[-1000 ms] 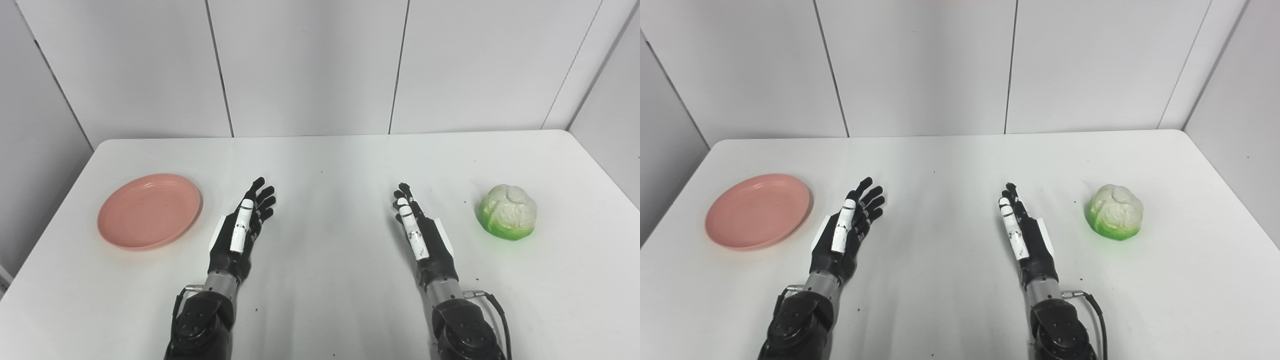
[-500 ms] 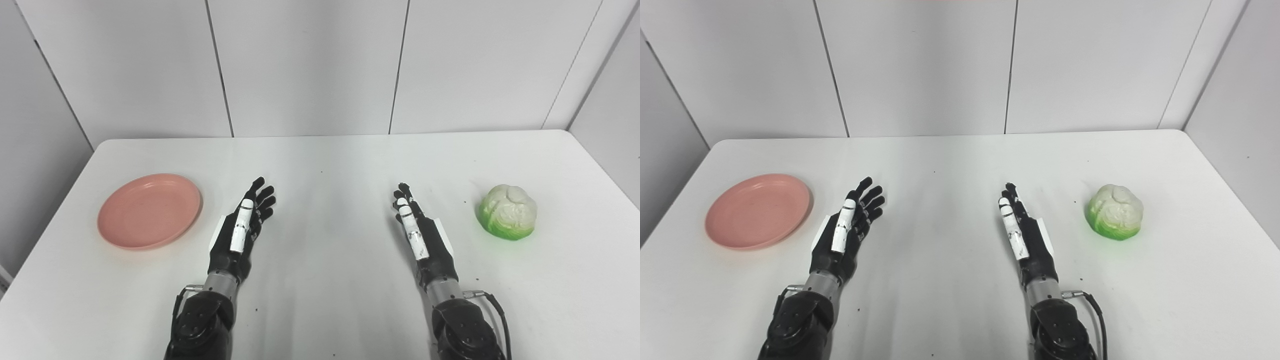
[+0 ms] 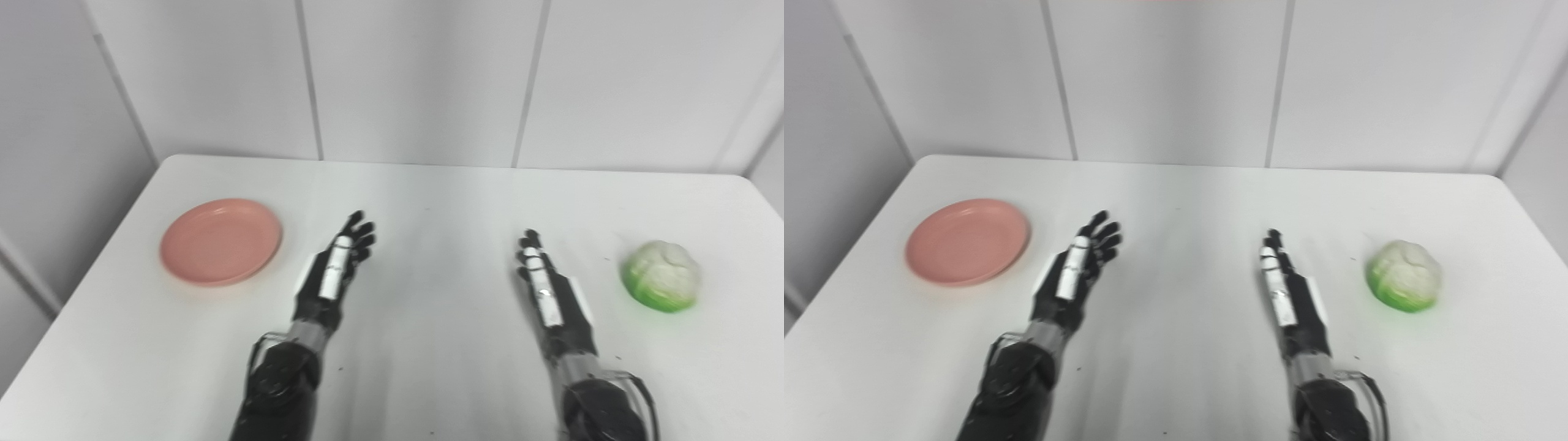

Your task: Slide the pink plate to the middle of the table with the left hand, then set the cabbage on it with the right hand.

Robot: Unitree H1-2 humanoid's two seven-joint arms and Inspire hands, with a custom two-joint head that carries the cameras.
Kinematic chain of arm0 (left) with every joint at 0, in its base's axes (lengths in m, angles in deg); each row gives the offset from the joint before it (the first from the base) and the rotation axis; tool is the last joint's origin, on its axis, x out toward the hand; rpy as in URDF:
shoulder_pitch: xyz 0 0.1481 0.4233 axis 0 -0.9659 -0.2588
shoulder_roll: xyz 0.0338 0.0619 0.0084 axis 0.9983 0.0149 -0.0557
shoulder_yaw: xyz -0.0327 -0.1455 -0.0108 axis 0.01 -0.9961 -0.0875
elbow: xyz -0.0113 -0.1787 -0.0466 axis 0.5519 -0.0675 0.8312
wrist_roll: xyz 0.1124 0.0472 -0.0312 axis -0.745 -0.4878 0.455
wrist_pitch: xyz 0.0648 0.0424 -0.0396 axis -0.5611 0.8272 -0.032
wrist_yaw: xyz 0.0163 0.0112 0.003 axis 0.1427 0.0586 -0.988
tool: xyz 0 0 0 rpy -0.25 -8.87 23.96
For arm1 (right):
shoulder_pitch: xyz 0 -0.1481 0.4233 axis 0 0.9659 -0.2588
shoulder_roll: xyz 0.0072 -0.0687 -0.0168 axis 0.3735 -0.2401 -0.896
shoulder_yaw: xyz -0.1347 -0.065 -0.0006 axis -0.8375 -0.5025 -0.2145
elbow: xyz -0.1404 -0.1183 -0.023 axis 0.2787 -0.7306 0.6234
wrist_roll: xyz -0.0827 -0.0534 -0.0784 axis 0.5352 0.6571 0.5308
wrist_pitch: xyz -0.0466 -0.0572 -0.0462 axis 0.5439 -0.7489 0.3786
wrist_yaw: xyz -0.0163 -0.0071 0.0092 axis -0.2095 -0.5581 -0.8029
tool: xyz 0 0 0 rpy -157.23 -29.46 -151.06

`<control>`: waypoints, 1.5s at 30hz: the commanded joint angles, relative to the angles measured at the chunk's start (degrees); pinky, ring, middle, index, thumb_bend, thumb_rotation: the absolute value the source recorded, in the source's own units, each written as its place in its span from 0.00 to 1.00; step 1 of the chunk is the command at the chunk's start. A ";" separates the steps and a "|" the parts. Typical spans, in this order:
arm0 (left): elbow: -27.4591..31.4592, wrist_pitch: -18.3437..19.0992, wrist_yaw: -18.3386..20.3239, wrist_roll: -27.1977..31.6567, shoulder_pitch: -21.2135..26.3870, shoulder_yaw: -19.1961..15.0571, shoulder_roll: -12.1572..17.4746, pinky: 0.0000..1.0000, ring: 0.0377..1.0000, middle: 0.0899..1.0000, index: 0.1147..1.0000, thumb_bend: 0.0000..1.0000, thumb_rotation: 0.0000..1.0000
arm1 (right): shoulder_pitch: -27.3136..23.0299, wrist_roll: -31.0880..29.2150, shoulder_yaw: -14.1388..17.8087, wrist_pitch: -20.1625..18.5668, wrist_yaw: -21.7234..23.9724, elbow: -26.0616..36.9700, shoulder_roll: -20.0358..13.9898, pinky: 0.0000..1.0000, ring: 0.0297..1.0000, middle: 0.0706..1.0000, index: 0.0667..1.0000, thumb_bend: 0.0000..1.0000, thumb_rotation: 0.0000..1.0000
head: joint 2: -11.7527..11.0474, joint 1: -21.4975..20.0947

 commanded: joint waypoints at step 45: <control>7.07 2.29 -1.73 -0.28 0.84 0.97 -2.05 0.97 0.92 0.92 0.92 0.49 1.00 | -0.85 -3.56 1.57 5.07 2.63 -0.94 -1.36 1.00 0.98 0.99 1.00 0.15 1.00 | -2.47 5.26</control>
